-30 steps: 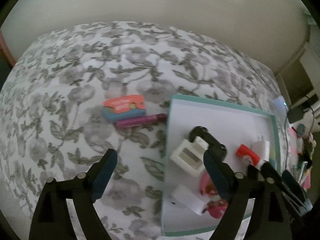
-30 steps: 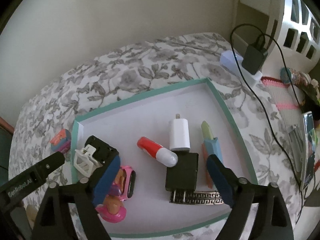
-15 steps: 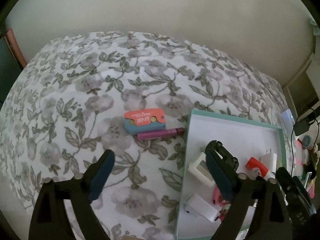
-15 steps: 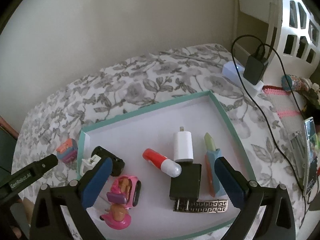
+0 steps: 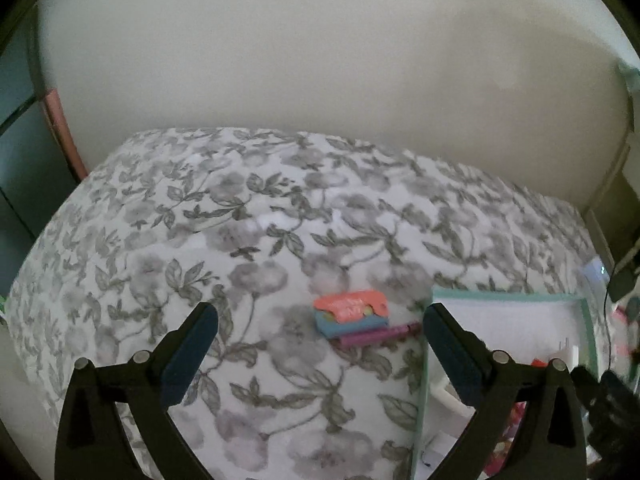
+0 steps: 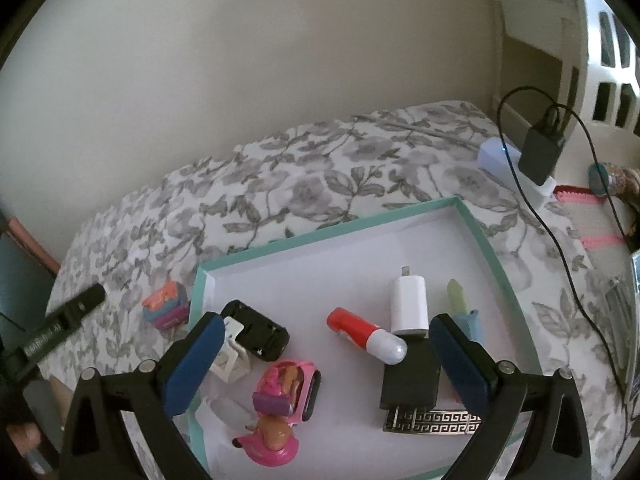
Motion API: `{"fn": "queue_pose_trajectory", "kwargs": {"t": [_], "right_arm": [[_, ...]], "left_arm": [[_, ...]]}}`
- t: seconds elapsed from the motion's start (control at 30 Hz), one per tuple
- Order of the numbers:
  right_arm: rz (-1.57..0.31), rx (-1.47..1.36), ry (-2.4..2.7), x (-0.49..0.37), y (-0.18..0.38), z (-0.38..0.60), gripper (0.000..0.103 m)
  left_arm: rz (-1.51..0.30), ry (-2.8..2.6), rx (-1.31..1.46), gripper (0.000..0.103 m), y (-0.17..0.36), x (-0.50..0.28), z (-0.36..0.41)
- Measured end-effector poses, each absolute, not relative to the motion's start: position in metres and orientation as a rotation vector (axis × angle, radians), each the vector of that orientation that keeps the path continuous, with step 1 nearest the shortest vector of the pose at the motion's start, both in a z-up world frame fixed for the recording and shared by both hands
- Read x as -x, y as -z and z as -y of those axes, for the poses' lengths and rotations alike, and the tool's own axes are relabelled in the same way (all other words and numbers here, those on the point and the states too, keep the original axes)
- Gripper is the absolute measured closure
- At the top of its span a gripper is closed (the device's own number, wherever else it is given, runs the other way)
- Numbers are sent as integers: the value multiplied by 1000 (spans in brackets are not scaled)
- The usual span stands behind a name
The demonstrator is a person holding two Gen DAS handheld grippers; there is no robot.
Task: Organize rigid objects
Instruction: 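Move the left gripper back to the orange-and-blue carrot knife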
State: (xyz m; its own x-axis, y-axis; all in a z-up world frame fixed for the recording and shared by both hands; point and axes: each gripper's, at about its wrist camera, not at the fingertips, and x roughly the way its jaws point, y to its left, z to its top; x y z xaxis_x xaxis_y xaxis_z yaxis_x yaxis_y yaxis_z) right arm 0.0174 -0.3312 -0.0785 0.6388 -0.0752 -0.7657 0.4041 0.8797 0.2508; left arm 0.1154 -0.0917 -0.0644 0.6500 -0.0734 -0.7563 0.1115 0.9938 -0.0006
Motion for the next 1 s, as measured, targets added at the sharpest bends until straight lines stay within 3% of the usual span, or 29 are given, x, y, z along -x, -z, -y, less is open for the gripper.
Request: {"fn": "queue_pose_trajectory", "kwargs": {"t": [0.53, 0.8, 1.0], "right_arm": [[-881, -356, 275, -39, 86, 305, 0], [-891, -319, 231, -61, 91, 289, 0], [-914, -301, 150, -87, 97, 270, 0]], "left_arm": [[-925, 183, 144, 1, 69, -139, 57], [-896, 140, 111, 1, 76, -152, 45], [-975, 137, 116, 1, 93, -170, 42]]}}
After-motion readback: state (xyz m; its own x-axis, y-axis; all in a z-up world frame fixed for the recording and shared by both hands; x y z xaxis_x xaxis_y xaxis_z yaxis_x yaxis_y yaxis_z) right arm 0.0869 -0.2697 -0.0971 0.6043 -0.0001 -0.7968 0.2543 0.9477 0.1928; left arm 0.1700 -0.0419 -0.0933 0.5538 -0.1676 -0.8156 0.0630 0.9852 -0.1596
